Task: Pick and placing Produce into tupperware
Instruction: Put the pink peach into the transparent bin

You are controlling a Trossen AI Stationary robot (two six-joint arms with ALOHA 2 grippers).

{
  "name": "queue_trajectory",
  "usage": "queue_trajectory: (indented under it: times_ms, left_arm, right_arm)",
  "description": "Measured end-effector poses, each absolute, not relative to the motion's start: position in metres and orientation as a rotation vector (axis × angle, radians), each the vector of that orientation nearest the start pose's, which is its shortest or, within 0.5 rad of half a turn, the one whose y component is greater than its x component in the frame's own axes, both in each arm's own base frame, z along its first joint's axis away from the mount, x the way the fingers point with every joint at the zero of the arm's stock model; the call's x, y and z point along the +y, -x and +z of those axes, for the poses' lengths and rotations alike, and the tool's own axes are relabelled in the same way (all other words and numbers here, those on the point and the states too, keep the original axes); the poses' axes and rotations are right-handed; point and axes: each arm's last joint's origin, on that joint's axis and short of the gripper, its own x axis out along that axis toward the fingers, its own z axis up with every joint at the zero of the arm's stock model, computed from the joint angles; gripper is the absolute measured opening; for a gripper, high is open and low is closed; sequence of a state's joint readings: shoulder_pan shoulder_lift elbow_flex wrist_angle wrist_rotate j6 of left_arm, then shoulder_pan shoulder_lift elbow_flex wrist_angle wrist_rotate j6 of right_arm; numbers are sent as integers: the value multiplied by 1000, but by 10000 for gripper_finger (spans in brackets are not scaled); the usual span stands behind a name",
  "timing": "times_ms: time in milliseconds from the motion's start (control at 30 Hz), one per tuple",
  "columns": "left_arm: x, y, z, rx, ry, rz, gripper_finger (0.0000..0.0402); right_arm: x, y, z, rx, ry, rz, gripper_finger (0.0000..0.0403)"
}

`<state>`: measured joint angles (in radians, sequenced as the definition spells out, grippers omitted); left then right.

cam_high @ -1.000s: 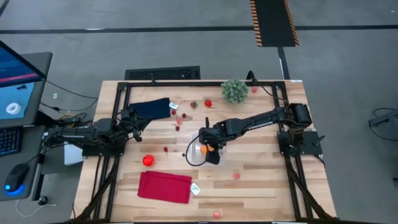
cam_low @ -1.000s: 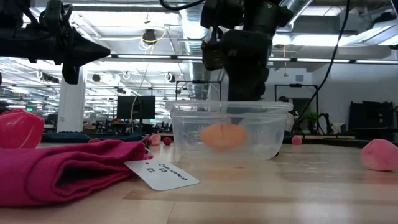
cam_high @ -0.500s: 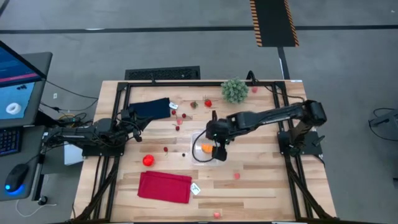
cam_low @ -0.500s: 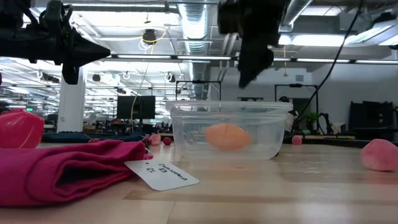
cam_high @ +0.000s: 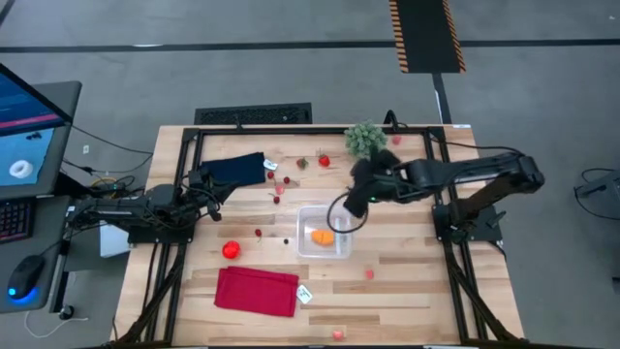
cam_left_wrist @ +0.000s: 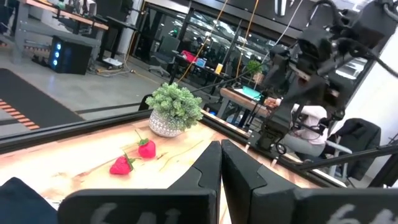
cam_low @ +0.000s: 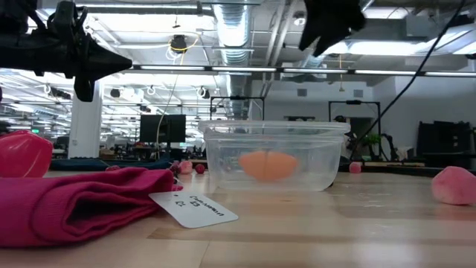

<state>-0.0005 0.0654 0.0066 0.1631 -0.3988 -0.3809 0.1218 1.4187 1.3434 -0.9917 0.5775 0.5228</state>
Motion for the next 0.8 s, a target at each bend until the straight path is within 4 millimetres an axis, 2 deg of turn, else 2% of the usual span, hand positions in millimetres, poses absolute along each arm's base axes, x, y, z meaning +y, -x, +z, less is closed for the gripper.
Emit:
queue_trajectory:
  times_ms: [200,433,800]
  left_arm:
    - [11,-99,176,-178,397,374,0]
    - [11,-99,177,-184,398,374,0]
    - [11,-98,177,-186,398,379,0]
  right_arm:
    - [26,-244,315,861,14,-884,327]
    - [36,-231,293,852,-17,-972,327]
    - [38,-208,237,890,-92,-1095,327]
